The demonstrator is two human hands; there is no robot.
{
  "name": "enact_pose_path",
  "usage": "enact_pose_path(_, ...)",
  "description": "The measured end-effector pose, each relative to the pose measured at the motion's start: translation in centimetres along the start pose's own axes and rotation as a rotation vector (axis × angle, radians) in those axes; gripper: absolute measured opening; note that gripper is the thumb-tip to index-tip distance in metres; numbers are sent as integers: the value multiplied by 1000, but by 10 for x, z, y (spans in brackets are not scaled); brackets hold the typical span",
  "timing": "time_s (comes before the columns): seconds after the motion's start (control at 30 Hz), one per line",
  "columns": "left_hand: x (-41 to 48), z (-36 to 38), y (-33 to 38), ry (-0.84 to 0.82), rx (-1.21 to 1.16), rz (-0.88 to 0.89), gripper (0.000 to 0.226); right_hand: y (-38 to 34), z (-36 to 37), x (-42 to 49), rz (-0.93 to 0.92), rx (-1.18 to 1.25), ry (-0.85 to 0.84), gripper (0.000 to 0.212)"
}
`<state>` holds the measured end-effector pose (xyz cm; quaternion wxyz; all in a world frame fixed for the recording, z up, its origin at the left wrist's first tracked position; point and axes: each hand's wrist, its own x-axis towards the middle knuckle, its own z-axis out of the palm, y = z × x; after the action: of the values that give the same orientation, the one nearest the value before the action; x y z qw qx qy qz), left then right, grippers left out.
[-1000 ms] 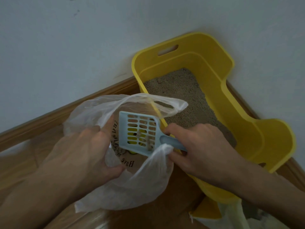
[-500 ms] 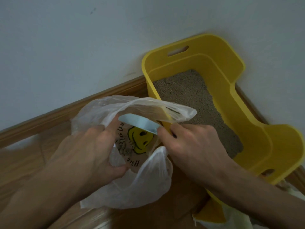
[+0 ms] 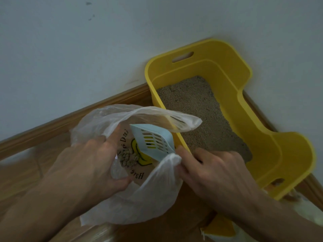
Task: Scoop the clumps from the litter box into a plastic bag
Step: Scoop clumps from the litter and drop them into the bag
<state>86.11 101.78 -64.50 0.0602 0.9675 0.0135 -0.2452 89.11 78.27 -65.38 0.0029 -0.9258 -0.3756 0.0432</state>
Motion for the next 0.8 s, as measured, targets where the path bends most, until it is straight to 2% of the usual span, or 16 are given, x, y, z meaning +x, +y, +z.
enact_pose_path(0.03,1,1,-1,1,-5,2,102,3,-4,-3,6,16,-9,25)
enact_pose_path(0.23,5,12,-5,40,-51,27,114,31,-26,-17,75,228,-21,32)
enact_pose_path(0.3,6,13,-4,51,-57,34,115,41,-34,-23,154,344,-49,33)
enact_pose_path(0.4,7,14,-5,52,-80,42,116,56,-49,-31,322,609,-134,21)
enact_pose_path(0.53,8,20,-12,89,-148,64,112,72,-60,-47,474,800,-225,24)
enact_pose_path(0.57,8,22,-13,90,-158,63,110,75,-61,-52,502,839,-246,28)
enact_pose_path(0.63,9,25,-15,117,-162,76,109,83,-61,-64,553,909,-259,52)
enact_pose_path(0.7,10,28,-17,155,-164,88,109,94,-60,-76,649,986,-200,70)
enact_pose_path(0.8,10,27,-16,158,-145,84,110,111,-61,-87,786,1003,-115,71)
